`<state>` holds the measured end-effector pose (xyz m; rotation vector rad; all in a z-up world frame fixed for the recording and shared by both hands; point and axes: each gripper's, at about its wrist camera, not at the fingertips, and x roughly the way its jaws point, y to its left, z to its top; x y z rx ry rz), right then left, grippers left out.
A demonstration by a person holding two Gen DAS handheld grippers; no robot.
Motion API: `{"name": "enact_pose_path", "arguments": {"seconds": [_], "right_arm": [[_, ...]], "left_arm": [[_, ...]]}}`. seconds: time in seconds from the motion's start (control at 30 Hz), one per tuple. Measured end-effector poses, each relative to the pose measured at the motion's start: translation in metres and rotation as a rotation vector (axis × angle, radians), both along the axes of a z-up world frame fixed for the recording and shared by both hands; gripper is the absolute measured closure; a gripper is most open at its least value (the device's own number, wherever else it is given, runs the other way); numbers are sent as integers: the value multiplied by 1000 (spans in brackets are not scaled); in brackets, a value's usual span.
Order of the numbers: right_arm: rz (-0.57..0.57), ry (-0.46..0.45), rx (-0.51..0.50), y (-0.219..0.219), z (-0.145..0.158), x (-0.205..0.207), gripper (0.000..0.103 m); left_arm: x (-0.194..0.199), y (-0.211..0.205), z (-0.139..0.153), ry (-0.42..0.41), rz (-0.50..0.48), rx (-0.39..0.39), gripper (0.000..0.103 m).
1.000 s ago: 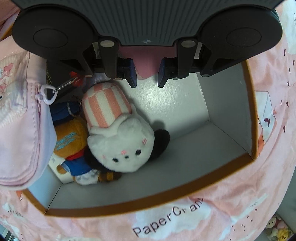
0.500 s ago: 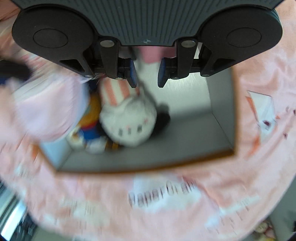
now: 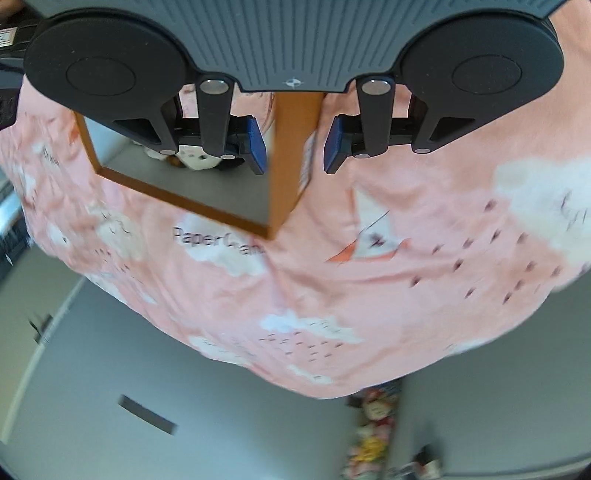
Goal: Organize objects
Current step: 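Lower the pink slipper into the box and open the right tool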
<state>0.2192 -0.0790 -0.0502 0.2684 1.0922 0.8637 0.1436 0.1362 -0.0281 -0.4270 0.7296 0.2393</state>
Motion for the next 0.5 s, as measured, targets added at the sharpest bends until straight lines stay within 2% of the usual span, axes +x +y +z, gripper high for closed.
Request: {"name": "enact_pose_path", "arguments": {"seconds": [0.23,0.5], "right_arm": [[20,37,-83,20,-18,0,88],[71,-15,-229,44,-22,-6,87]], "left_arm": [[-8,11,-29,43,23,-55,62],[-23,10,-35,34,24,-81,62]]}}
